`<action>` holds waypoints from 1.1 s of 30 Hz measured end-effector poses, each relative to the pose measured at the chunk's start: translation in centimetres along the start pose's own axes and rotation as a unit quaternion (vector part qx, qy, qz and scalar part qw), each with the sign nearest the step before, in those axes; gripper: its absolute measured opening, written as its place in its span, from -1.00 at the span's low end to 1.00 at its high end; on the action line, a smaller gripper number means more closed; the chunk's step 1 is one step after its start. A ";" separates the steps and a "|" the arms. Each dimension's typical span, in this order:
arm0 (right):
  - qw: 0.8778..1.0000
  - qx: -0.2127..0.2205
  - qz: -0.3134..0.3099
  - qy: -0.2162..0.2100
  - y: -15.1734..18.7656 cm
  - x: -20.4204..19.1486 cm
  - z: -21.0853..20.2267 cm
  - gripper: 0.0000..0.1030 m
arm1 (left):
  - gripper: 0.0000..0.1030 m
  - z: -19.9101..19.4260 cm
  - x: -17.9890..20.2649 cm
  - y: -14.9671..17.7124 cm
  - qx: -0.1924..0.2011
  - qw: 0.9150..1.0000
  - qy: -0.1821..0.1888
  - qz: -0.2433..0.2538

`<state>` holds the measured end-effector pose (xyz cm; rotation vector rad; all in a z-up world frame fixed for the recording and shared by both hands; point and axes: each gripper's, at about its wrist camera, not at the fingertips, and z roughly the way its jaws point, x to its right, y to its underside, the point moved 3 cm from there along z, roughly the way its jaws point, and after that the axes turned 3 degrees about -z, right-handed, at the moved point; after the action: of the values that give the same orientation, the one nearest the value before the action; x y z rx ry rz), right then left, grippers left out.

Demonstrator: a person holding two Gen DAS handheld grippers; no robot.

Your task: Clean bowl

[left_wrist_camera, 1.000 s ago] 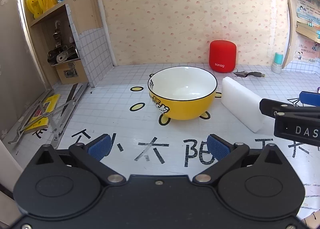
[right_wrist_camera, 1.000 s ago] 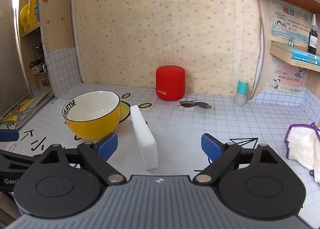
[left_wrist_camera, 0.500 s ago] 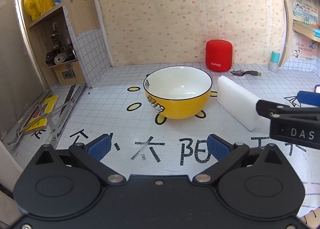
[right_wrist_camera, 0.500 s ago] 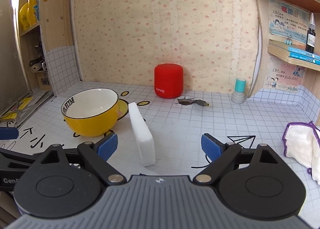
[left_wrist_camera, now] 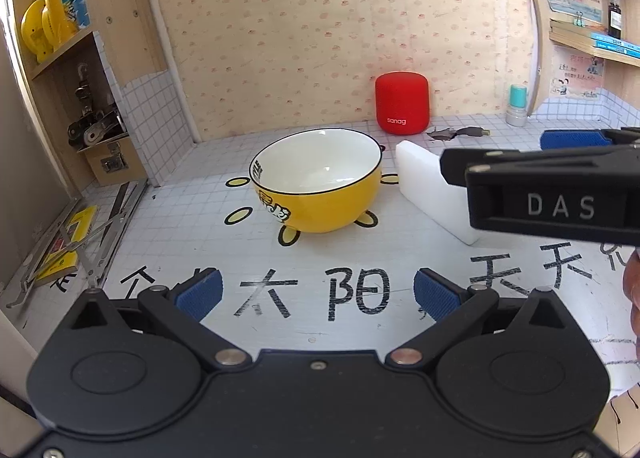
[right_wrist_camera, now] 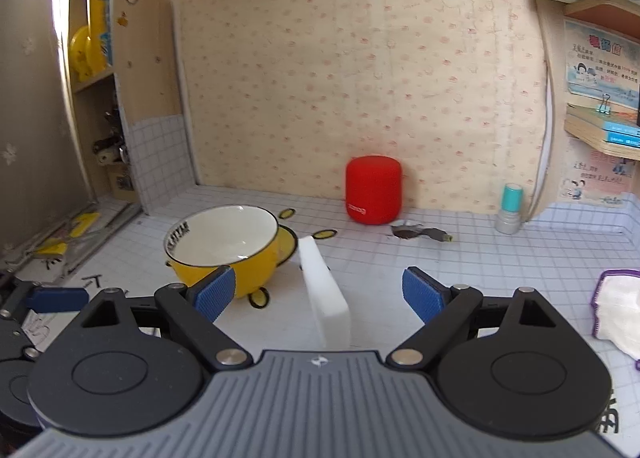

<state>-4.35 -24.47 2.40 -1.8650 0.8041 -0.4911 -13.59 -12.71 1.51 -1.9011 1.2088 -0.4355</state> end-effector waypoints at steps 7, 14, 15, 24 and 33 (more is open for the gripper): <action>1.000 -0.001 0.004 -0.005 0.3 0.2 0.0 0.77 | 0.99 -0.2 0.5 0.1 0.004 1.000 0.008 0.008; 1.000 -0.006 0.004 0.009 0.2 0.4 0.2 0.77 | 0.99 -0.2 0.4 0.1 0.000 1.000 0.013 0.006; 1.000 -0.006 0.004 0.010 0.2 0.4 0.2 0.77 | 0.99 -0.2 0.4 0.1 0.000 1.000 0.013 0.006; 1.000 -0.009 -0.002 0.004 0.4 0.0 0.1 0.77 | 0.99 -0.2 0.7 0.2 -0.002 1.000 0.019 0.010; 1.000 -0.008 -0.010 -0.006 0.2 -0.4 0.3 0.77 | 0.99 -0.3 1.3 0.2 -0.003 0.999 0.025 0.022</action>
<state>-4.49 -24.02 2.11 -1.8908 0.7841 -0.4871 -13.31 -14.00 1.33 -1.8744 1.2827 -0.4595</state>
